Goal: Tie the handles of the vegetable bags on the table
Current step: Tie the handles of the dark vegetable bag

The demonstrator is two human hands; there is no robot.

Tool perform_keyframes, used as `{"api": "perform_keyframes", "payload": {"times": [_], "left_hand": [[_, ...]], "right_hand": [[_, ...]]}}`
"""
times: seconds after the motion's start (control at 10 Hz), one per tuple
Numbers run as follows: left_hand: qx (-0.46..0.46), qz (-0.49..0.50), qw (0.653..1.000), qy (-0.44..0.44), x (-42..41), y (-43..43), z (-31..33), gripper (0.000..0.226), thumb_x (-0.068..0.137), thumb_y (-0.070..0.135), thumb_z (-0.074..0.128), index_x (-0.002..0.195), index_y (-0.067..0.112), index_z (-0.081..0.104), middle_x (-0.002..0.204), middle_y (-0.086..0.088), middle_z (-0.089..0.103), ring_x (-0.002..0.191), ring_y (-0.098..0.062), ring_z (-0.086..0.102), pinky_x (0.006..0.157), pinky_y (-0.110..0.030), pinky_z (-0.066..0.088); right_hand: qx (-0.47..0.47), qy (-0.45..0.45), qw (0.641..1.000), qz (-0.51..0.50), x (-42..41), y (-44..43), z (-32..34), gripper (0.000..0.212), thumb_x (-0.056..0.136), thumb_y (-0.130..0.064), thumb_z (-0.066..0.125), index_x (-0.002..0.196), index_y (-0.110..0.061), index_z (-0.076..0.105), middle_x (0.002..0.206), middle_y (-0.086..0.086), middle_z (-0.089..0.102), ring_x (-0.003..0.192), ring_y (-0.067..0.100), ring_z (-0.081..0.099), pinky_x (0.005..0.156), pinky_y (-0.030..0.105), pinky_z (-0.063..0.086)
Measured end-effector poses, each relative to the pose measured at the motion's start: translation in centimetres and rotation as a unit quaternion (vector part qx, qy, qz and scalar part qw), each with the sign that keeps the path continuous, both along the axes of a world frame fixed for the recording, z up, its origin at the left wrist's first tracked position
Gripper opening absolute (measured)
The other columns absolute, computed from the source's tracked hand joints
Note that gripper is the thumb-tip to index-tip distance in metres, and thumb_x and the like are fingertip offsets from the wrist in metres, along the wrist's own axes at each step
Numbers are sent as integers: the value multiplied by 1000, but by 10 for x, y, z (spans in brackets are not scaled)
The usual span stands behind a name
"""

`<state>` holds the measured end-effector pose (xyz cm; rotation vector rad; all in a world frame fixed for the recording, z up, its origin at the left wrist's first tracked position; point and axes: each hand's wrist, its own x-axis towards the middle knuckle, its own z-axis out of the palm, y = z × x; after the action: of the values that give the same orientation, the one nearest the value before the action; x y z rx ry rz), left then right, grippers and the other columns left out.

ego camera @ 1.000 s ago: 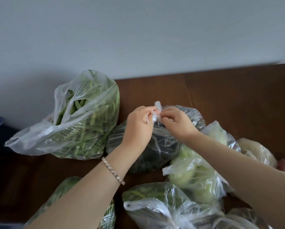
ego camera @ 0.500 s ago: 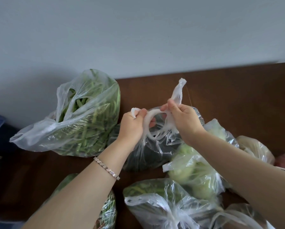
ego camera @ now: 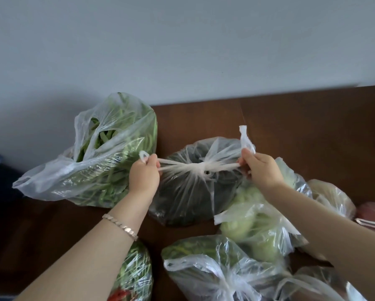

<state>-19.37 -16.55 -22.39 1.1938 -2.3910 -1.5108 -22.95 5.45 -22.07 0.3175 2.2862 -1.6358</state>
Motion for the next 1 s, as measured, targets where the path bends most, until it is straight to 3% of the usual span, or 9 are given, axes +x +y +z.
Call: {"api": "perform_keyframes", "payload": {"times": [0.1,0.2,0.3,0.4,0.5,0.6,0.7,0.8,1.0], "left_hand": [[328,68,929,157,-8,5,26,33,96,20,41,65,13,51,87,-6,65,91,-22,64,91,-35,46],[496,37,825,268,-13,12,46,37,99,27,36,66,14,46,67,1,54,62,-11,57,88,-36,50],[287,-125,919,240,-13,23,51,33,100,24,34,76,15,56,55,2,43,43,-10,38,54,-27,42],[-309,-441,814,217,-10,8,26,17,94,10,44,90,9,61,68,-9,58,52,-24,53,46,-32,40],[-534,-506,650,190,-17,-11,10,13,73,-1,60,84,5,64,58,-5,53,37,-21,48,34,-20,26],[-576,-512,615,168,-22,-24,6,13,74,4,49,70,10,59,57,-3,48,38,-16,43,37,-21,21],[-558,-539,609,163,-13,-35,-11,17,78,9,45,67,12,59,60,-2,49,42,-17,46,36,-25,34],[-498,-550,660,118,-3,-27,-17,22,80,15,43,63,14,57,60,-1,51,44,-18,50,36,-26,40],[-250,-437,863,30,-12,-15,7,44,93,30,48,59,3,46,77,-3,43,71,-15,47,70,-25,37]], "right_hand": [[-127,8,991,-34,-3,-9,15,41,98,-28,39,61,-13,50,73,-1,67,75,14,59,73,22,48],[-288,-13,957,-33,-7,-28,25,40,100,-25,33,64,-14,46,55,-1,63,74,19,62,87,33,49],[-263,13,965,-19,-16,-48,35,38,100,-25,33,65,-15,43,41,-8,39,47,12,42,66,29,47],[-135,101,984,57,-27,-57,38,37,99,-24,35,64,-16,42,47,-8,35,45,11,31,50,28,33],[10,162,975,150,-31,-57,28,36,99,-25,36,64,-17,43,54,-4,39,51,14,34,55,33,35],[57,179,974,129,-31,-48,15,36,98,-25,36,65,-15,42,55,-2,40,55,17,37,57,31,35],[86,128,981,119,-23,-34,-7,36,99,-27,34,65,-16,42,57,0,42,56,17,39,56,31,36],[88,44,992,85,-19,-29,-21,35,99,-30,33,68,-22,45,58,-1,45,52,13,41,53,31,38],[-63,17,997,27,-48,-61,21,38,98,-27,38,66,-14,53,49,-3,47,48,15,47,52,26,42]]}}
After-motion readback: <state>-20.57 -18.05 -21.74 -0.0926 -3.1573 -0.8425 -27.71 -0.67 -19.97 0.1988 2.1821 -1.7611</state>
